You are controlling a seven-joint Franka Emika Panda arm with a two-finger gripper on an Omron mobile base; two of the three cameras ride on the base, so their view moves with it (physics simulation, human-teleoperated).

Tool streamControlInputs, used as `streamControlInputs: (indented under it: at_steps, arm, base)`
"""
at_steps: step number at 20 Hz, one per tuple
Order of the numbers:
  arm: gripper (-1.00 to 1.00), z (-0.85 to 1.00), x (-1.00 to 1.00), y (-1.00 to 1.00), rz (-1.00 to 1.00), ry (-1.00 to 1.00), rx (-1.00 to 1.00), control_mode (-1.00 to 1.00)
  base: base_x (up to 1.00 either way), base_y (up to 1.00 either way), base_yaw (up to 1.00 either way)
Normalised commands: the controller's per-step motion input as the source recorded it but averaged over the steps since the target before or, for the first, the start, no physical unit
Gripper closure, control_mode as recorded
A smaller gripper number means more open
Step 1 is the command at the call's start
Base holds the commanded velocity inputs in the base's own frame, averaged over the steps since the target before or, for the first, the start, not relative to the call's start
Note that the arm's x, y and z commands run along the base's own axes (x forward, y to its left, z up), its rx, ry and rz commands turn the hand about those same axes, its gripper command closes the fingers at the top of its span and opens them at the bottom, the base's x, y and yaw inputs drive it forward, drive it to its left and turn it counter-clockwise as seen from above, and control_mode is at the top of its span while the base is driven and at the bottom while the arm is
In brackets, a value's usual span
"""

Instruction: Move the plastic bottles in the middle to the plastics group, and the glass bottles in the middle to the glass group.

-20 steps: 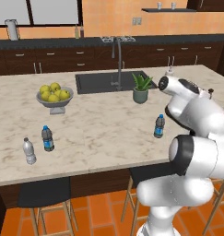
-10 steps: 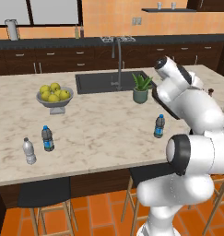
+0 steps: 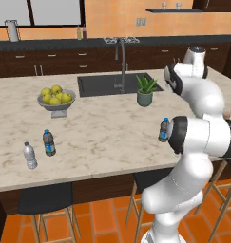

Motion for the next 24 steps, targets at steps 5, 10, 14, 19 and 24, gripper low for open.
streamControlInputs:
  at_steps: [5, 10, 14, 19, 24]
  arm:
    - [-1.0, -0.09, 0.04, 0.37, 0.37, 0.42, 0.04, -1.0]
    - [-1.0, -0.59, 0.0, 0.25, 0.12, 0.08, -0.07, -1.0]
    - [-1.0, -0.97, 0.0, 0.15, 0.08, 0.0, 0.0, -1.0]
    - [-1.0, -0.86, 0.0, 0.38, 0.09, 0.0, 0.0, -1.0]
    - [-1.0, -0.28, -0.26, 0.18, 0.1, 0.02, 0.0, -1.0]
  base:
    - [0.0, 0.0, 0.0]
    - [0.0, 0.0, 0.0]
    - [0.0, 0.0, 0.0]
    - [0.0, 0.0, 0.0]
    - [0.0, 0.0, 0.0]
